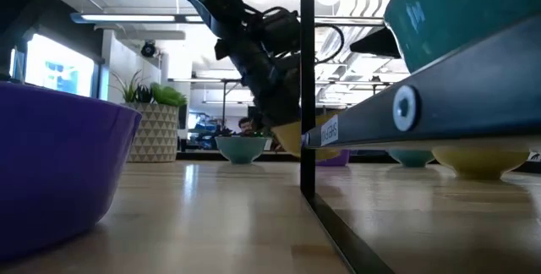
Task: Pick & Place Mini bowls
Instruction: Put the top left yellow patterned bowl on the shelf, then adjust the blue patterned bowl on the shelf
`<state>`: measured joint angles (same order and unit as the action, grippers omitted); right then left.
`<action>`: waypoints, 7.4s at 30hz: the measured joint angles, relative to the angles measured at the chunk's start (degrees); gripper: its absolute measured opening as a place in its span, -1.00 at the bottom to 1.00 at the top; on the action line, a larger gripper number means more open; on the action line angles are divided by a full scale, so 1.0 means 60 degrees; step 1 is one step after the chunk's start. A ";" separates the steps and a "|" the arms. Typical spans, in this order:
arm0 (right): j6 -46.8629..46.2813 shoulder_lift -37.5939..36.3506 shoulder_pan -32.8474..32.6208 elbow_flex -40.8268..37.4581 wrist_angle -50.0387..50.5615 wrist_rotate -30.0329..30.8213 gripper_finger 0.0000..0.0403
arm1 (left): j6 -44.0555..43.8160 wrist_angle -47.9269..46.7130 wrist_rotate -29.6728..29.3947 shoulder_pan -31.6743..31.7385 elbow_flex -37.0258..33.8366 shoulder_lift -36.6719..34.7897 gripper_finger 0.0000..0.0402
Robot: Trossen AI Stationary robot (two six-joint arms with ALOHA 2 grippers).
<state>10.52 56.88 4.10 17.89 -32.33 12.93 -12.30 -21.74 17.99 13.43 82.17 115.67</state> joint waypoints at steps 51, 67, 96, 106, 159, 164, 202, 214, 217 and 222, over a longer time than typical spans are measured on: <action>-0.3904 0.3451 -0.2657 0.6270 1.0163 -0.0220 -0.49 | 0.0806 1.3089 -0.0570 0.0830 -1.0339 -0.6093 -0.93; 0.0846 0.6480 -0.2102 0.7171 1.0813 -0.0440 -0.12 | 0.1007 1.3096 -0.0013 0.1075 -1.0648 -0.6093 -0.93; 0.0539 0.7177 -0.2123 0.7448 1.0837 -0.0781 -0.88 | 0.0693 1.2888 0.0142 0.1067 -1.0648 -0.6090 -0.93; -0.2530 0.5380 -0.3271 0.9196 1.4007 -0.0809 -0.94 | 0.0723 1.2807 0.0168 0.0982 -1.0648 -0.6090 -0.93; -1.3432 0.6989 -0.8716 1.0240 1.4774 -0.1857 -0.91 | 0.1222 1.2725 0.0358 0.0943 -1.0440 -0.6086 -0.93; -1.2999 0.7338 -0.8579 1.0244 1.4658 -0.2767 -0.90 | 0.1222 1.2630 0.0358 0.0943 -1.0440 -0.6086 -0.93; -0.9719 0.6568 -0.5397 0.9506 1.4072 -0.2482 -0.23 | 0.1222 1.2593 0.0419 0.0943 -1.0440 -0.6086 -0.93; -0.8972 0.6538 -0.4739 0.8171 1.1857 -0.4427 -0.09 | 0.1249 1.2577 0.0427 0.0943 -1.0440 -0.6086 -0.93; -0.8975 0.6301 -0.4661 0.8171 1.1915 -0.4399 -0.08 | 0.1254 1.2575 0.0427 0.0943 -1.0440 -0.6086 -0.93; -0.9261 0.5568 -0.4622 0.8171 1.1754 -0.3934 -0.06 | 0.1254 1.2582 0.0421 0.0943 -1.0440 -0.6086 -0.93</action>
<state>-45.05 90.29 -23.63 66.92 38.19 -10.67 -4.78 53.75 20.52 19.09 19.53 79.15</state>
